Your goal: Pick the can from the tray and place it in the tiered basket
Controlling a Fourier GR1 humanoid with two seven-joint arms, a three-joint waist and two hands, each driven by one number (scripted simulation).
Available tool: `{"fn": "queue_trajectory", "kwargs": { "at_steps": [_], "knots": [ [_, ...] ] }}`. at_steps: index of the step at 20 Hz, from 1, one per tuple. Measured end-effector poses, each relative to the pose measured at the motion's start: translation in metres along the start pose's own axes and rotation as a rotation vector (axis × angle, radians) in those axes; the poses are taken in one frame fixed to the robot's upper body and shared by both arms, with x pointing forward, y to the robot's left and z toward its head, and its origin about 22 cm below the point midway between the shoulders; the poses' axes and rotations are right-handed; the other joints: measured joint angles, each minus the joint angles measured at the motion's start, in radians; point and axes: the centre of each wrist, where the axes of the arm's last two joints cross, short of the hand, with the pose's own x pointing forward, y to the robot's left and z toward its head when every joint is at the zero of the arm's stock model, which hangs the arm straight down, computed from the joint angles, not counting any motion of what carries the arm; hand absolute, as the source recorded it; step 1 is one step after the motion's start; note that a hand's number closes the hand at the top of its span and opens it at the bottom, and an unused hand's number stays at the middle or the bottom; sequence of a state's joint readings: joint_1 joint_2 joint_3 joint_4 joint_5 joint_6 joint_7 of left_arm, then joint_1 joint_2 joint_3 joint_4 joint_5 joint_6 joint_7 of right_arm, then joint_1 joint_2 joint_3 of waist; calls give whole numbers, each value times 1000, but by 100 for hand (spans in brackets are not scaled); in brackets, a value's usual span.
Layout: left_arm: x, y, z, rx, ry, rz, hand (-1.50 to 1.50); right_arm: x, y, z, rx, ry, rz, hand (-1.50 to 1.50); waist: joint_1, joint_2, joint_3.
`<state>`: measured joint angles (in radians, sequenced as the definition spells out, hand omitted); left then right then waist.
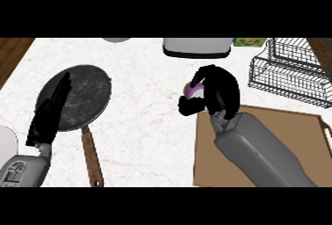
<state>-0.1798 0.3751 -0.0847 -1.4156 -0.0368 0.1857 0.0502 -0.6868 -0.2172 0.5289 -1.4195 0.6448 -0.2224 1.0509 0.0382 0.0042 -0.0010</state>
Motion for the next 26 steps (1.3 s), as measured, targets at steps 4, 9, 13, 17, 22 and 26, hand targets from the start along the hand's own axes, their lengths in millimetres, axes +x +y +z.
{"fn": "queue_trajectory", "kwargs": {
  "at_steps": [4, 9, 13, 17, 22, 26],
  "knots": [
    [-3, 2, 2, 6, 7, 1, 0, 32, -17, -8, -187, -79, -19, 150, -13, -3, 0],
    [-2, 7, 5, 20, 10, -6, 0, 56, -51, -18, -368, -111, -32, 150, -26, -6, 0],
    [-4, 10, 7, 25, 18, -4, 0, 60, -81, -29, -461, -87, 26, 150, -33, -7, 0],
    [0, 8, 5, 31, 12, -7, 0, 60, -124, -41, -453, -62, 33, 150, -37, -7, 0],
    [2, 6, 3, 31, 10, -6, 0, 52, -145, -56, -435, -34, 34, 150, -34, -5, 1],
    [-2, 10, 2, 23, 8, -1, 0, 34, -155, -79, -444, -23, 107, 150, -30, -3, 0]
  ]
}}
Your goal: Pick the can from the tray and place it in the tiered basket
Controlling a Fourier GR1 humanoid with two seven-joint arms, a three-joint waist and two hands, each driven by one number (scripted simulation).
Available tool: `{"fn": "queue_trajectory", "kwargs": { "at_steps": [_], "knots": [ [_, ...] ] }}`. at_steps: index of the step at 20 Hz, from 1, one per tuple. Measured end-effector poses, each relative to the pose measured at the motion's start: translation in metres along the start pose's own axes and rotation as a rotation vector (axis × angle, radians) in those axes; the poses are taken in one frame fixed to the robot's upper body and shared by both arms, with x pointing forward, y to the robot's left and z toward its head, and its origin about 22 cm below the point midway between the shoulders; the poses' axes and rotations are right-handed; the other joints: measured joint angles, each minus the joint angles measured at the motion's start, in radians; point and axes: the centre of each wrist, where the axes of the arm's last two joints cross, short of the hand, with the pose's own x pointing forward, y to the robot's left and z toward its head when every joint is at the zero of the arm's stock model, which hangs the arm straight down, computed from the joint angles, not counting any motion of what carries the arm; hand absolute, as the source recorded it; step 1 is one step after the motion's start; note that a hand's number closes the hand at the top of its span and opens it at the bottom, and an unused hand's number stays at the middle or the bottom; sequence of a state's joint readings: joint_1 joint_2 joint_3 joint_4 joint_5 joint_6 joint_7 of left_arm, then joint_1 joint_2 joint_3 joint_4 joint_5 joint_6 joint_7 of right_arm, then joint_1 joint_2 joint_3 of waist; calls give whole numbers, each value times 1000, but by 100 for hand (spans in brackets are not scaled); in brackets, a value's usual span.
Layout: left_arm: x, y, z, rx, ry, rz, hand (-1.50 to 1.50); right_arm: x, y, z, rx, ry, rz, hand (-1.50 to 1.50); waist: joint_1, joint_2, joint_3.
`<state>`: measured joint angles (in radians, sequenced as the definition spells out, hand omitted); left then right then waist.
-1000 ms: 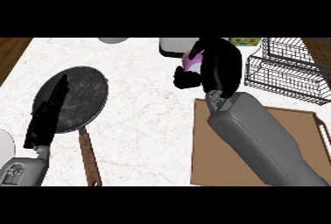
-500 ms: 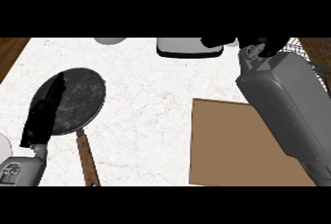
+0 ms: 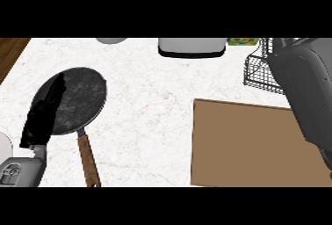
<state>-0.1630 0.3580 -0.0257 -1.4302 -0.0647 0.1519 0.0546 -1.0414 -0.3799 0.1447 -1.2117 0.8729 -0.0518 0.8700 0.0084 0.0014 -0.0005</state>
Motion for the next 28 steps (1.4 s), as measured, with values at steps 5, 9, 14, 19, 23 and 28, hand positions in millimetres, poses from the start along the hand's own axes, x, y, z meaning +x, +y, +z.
{"fn": "queue_trajectory", "kwargs": {
  "at_steps": [5, 9, 14, 19, 23, 28],
  "knots": [
    [1, 2, -1, 3, -7, -1, 0, -26, 5, -25, -52, 28, 181, 150, 5, 2, 0],
    [2, 1, 3, -6, -9, -3, 0, -54, 3, -45, -92, 61, 320, 150, 7, 3, 0],
    [2, -2, 4, -3, -5, -3, 0, -89, -6, -66, -91, 73, 388, 150, 3, 2, 0],
    [5, 5, 2, 1, -5, -3, 0, -125, -6, -76, -32, 52, 378, 150, 2, 1, 1],
    [5, 0, -2, 5, -8, 0, 0, -146, -2, -83, 33, 50, 330, 150, 3, 2, 1],
    [8, -3, 5, 4, -7, -1, 0, -171, 9, -84, 126, 86, 251, 150, 6, 2, 1]
  ]
}}
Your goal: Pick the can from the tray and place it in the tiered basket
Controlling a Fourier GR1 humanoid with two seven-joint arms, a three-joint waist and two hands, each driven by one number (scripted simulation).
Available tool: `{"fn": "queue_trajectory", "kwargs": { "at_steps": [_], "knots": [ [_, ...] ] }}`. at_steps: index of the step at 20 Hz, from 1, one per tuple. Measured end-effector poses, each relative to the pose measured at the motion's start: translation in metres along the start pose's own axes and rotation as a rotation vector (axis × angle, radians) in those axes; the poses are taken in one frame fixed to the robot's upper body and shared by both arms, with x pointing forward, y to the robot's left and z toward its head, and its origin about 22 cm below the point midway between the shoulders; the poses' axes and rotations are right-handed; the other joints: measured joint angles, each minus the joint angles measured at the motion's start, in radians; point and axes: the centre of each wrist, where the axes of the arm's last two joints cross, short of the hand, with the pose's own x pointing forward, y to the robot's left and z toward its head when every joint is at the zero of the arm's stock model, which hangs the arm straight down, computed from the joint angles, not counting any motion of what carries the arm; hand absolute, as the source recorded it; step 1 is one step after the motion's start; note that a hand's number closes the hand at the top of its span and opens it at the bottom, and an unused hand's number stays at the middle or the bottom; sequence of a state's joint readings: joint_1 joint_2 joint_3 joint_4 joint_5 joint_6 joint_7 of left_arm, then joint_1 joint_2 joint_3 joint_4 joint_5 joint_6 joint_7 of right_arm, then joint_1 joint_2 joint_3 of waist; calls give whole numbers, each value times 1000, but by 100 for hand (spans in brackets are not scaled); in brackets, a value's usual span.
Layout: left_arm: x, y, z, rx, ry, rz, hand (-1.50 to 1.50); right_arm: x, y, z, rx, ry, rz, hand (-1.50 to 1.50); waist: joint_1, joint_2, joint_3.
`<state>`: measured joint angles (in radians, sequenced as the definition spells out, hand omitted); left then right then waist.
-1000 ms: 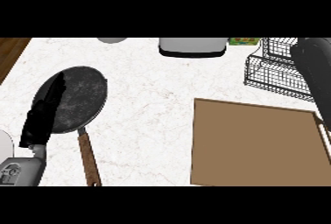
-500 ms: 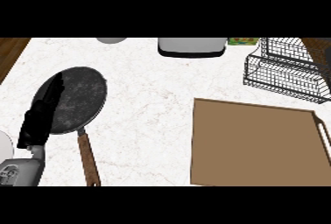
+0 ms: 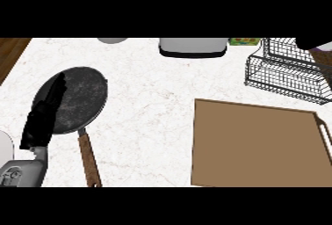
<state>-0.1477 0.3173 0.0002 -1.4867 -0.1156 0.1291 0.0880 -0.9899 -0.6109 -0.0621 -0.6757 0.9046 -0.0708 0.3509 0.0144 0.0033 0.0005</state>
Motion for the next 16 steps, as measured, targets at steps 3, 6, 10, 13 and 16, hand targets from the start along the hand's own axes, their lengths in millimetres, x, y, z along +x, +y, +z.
{"fn": "queue_trajectory", "kwargs": {
  "at_steps": [3, 6, 10, 13, 16],
  "knots": [
    [-1, 2, -1, 0, 0, -2, 0, -7, 8, -2, 67, 73, -103, -150, -1, 1, 0],
    [0, 2, -1, -5, 1, -2, 0, -19, 13, -5, 77, 92, -144, -150, 0, -3, -4],
    [-3, -1, 3, -4, 5, -1, 0, -26, 17, -6, 41, 100, -251, -150, 1, -1, -2],
    [-5, 1, 1, -1, 4, 0, 0, -27, 17, -4, -10, 95, -326, -150, -4, -1, -1],
    [-3, 3, -3, 1, 9, -2, 0, -31, 8, -3, -74, 87, -388, -150, -11, -3, -1]
  ]
}}
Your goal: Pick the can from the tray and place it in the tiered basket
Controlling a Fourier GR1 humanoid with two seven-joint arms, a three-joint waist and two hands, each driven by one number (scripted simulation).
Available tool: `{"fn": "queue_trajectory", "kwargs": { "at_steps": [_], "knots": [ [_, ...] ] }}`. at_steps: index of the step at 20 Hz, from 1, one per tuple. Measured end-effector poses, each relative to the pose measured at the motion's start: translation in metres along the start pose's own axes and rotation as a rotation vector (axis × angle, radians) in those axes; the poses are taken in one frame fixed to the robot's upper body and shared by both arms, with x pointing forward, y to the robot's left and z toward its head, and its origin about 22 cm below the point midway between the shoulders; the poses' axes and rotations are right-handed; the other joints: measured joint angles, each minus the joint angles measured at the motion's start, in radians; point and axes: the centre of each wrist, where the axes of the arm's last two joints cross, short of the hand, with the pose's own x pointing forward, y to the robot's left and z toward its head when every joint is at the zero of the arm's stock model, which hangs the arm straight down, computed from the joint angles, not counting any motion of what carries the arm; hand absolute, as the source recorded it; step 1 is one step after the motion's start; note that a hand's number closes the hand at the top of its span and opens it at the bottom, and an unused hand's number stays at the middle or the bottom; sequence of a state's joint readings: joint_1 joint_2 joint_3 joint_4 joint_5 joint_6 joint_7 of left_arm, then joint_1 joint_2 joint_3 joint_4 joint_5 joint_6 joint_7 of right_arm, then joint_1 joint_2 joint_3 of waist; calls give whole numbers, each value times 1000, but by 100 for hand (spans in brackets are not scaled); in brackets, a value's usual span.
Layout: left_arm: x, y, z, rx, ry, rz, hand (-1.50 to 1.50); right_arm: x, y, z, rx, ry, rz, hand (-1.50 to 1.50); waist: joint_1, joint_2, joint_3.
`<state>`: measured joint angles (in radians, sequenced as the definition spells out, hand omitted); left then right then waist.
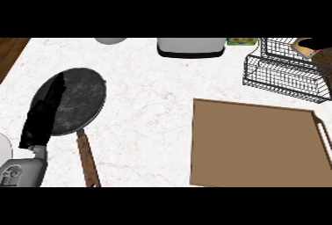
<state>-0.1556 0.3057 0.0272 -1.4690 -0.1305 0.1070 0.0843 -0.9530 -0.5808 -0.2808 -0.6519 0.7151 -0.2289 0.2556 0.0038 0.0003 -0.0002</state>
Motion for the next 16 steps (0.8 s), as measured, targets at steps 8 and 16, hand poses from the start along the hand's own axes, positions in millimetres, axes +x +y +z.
{"fn": "queue_trajectory", "kwargs": {
  "at_steps": [8, 16],
  "knots": [
    [-2, 0, 4, 16, 15, 0, 0, -17, -66, -5, -106, 82, -98, -150, -16, -7, -1],
    [-16, 8, 11, 36, 33, -1, 0, -76, -136, 20, -69, 183, -196, -150, -42, -12, -1]
  ]
}}
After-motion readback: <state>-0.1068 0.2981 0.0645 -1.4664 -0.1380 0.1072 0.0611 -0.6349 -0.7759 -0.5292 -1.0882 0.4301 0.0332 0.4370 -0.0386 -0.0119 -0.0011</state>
